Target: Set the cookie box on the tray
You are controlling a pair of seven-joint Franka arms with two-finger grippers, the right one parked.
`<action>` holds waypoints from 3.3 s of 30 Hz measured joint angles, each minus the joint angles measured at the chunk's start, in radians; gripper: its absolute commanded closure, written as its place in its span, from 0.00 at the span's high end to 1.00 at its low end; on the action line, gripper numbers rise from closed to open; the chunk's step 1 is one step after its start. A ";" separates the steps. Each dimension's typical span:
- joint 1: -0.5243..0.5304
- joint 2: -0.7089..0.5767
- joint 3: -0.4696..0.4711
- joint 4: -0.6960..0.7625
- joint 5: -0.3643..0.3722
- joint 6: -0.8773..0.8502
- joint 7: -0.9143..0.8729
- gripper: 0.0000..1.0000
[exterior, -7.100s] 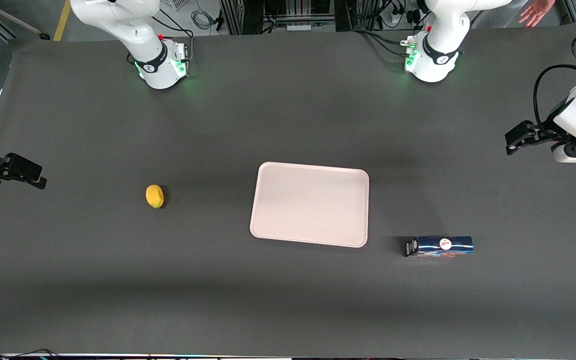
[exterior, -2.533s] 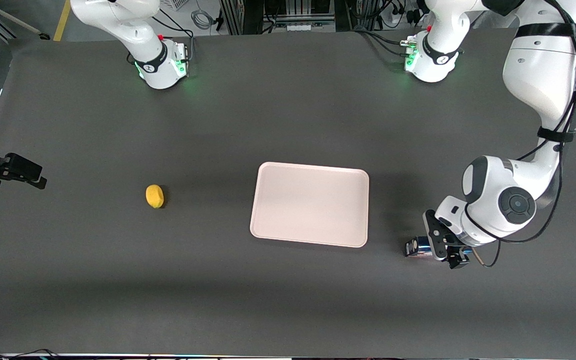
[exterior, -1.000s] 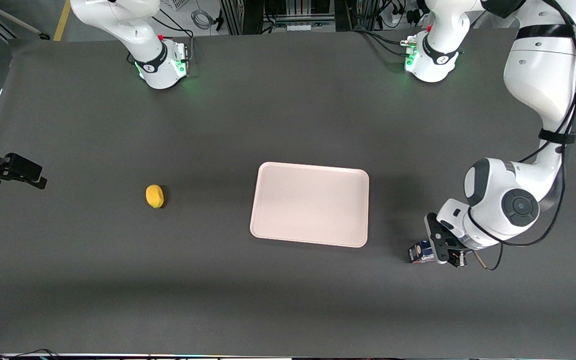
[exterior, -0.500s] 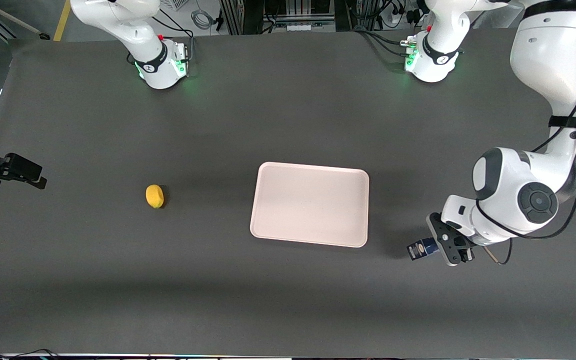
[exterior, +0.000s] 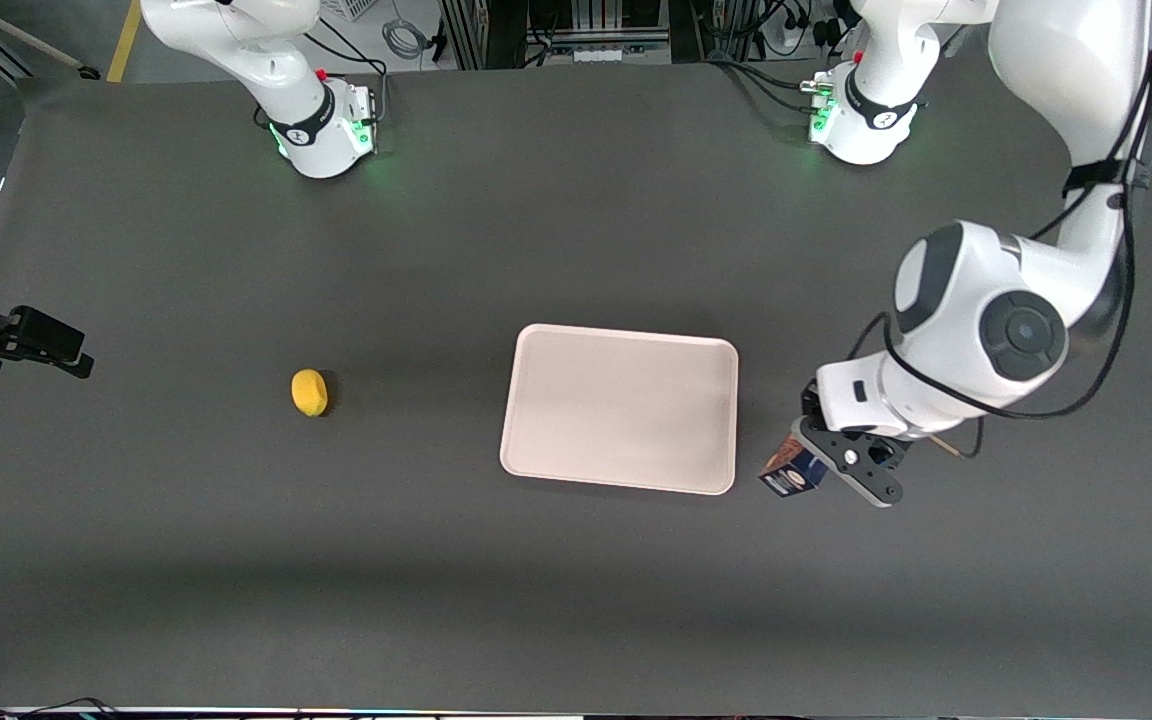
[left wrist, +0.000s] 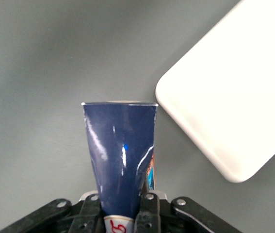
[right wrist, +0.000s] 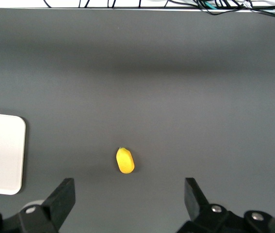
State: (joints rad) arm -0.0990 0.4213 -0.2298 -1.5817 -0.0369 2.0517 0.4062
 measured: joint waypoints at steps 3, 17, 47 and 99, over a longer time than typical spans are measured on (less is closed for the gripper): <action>-0.017 -0.021 -0.019 0.000 -0.003 -0.001 -0.150 0.22; -0.081 -0.048 -0.094 0.004 0.014 0.000 -0.680 0.22; -0.145 0.097 -0.096 -0.190 0.250 0.285 -0.959 0.26; -0.150 0.095 -0.091 -0.118 0.250 0.232 -1.026 1.00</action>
State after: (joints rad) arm -0.2486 0.5165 -0.3205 -1.6998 0.2126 2.2841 -0.6200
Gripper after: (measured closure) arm 0.000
